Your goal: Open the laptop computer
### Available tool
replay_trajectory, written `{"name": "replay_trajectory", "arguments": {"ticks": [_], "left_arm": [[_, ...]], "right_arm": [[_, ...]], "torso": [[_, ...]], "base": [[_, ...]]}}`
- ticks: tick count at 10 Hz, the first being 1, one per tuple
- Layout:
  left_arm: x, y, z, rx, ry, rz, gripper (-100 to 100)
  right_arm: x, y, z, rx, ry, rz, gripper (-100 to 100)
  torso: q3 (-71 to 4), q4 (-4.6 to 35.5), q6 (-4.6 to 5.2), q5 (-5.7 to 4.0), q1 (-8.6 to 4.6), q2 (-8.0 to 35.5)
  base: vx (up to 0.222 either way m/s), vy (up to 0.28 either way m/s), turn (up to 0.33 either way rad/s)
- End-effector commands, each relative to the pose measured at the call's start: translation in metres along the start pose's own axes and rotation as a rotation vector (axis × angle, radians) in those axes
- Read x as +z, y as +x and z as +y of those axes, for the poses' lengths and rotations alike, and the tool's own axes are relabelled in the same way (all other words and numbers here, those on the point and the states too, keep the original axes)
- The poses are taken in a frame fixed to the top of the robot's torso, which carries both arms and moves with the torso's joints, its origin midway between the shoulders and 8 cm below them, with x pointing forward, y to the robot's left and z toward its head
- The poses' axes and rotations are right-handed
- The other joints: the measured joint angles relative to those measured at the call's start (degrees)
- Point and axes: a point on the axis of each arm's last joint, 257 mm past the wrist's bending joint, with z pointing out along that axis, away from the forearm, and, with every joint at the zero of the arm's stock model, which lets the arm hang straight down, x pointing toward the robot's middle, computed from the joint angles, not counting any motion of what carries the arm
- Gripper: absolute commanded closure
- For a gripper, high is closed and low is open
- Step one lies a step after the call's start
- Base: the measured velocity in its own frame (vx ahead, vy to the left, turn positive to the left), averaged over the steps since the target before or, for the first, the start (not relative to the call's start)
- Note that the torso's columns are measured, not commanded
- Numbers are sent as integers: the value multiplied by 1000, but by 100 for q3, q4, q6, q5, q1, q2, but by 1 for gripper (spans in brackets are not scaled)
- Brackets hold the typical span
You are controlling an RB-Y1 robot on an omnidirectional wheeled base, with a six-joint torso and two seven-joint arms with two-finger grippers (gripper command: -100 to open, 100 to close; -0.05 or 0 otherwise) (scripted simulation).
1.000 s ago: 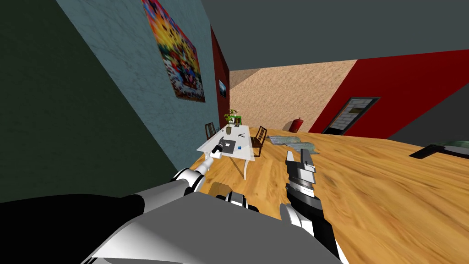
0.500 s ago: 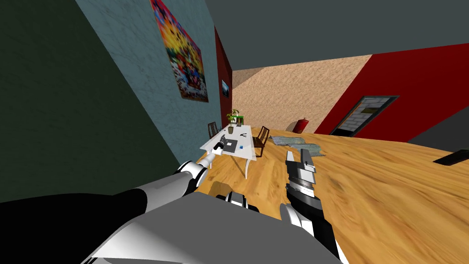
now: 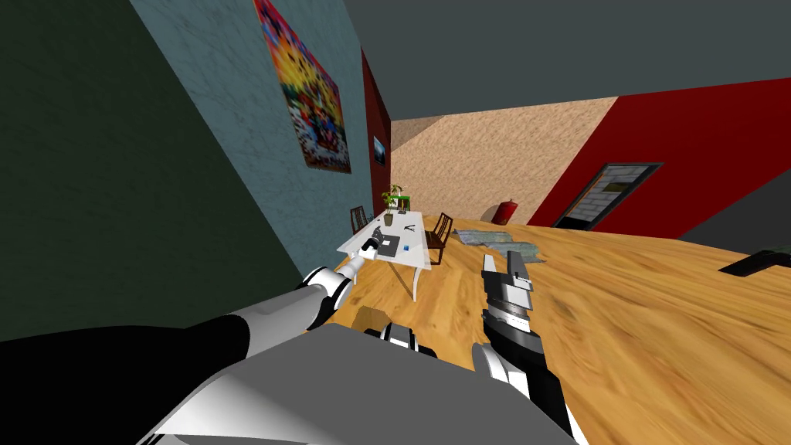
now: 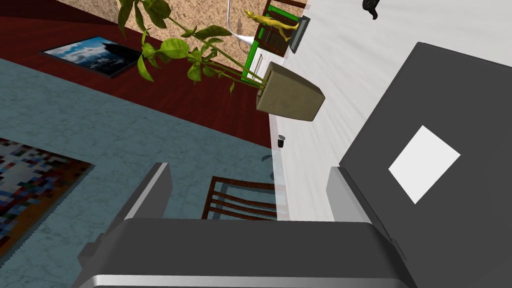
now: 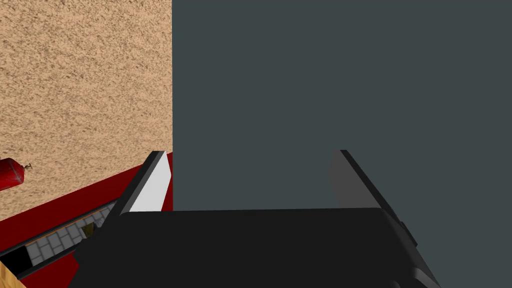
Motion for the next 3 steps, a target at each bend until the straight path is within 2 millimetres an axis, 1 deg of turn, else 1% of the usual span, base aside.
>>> {"name": "replay_trajectory", "arguments": {"ticks": [1,3], "left_arm": [[0,0,0,0,0,0,0],[0,0,0,0,0,0,0]], "right_arm": [[0,0,0,0,0,0,0],[0,0,0,0,0,0,0]], "torso": [[2,1,0,0,-1,4],[3,2,0,0,-1,5]], "base": [[0,0,0],[0,0,0]]}}
